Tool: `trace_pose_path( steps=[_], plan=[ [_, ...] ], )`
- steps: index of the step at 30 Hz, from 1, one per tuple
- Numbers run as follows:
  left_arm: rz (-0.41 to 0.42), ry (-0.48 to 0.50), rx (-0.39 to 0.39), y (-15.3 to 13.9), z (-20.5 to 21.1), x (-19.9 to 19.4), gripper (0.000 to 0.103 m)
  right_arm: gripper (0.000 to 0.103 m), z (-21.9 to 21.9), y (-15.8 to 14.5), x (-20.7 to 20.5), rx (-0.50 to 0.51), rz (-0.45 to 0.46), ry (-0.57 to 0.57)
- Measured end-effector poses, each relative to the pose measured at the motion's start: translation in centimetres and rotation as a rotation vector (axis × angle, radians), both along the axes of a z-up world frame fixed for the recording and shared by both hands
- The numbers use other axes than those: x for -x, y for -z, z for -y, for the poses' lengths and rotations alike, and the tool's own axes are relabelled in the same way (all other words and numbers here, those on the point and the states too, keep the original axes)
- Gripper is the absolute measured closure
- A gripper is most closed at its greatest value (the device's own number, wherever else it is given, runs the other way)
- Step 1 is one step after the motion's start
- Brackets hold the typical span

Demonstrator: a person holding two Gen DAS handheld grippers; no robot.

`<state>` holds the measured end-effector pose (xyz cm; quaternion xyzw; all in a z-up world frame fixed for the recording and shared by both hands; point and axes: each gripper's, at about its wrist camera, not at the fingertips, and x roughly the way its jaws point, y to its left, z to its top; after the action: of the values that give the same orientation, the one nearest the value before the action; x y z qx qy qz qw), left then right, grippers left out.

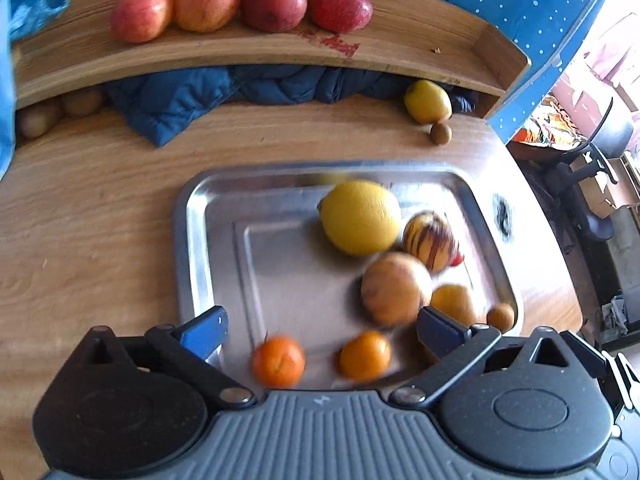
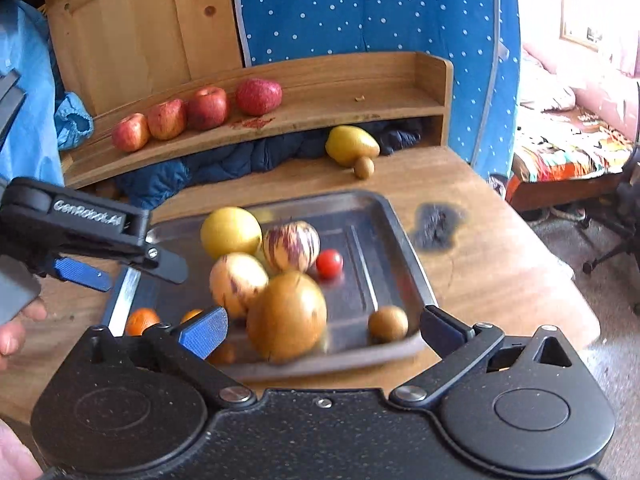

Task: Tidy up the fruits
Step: 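Carry the pomelo and melon-pear onto the tray and open both grippers, then move both grippers back toward the yellow pear and small brown fruit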

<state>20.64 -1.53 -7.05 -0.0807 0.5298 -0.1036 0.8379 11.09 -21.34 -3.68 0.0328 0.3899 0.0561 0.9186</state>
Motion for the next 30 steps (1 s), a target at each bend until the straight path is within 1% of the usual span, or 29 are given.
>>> trace_pose_path(
  steps=[3, 7, 14, 23, 26, 30],
  plan=[
    [-0.019, -0.005, -0.017, 0.3, -0.4, 2.1, 0.001, 0.001, 0.0, 0.1, 1.2, -0.011, -0.009, -0.003],
    [-0.066, -0.019, -0.039, 1.0, -1.0, 4.3, 0.001, 0.001, -0.5, 0.0, 2.6, -0.018, -0.013, -0.023],
    [-0.113, -0.058, -0.089, 1.2, -1.7, 6.6, 0.001, 0.001, -1.3, -0.3, 4.2, -0.026, -0.014, -0.06],
    [-0.094, -0.039, -0.11, 0.0, -0.7, 7.0, 0.001, 0.001, -0.5, -0.9, 4.6, -0.033, -0.006, -0.037],
    [-0.078, -0.034, -0.131, -0.4, -0.1, 6.5, 0.001, 0.001, -0.1, -0.8, 4.1, -0.038, -0.003, -0.028],
    [-0.058, -0.043, -0.136, -0.6, 0.6, 4.9, 0.001, 0.001, 0.5, -0.4, 2.8, -0.042, -0.003, -0.019]
  ],
)
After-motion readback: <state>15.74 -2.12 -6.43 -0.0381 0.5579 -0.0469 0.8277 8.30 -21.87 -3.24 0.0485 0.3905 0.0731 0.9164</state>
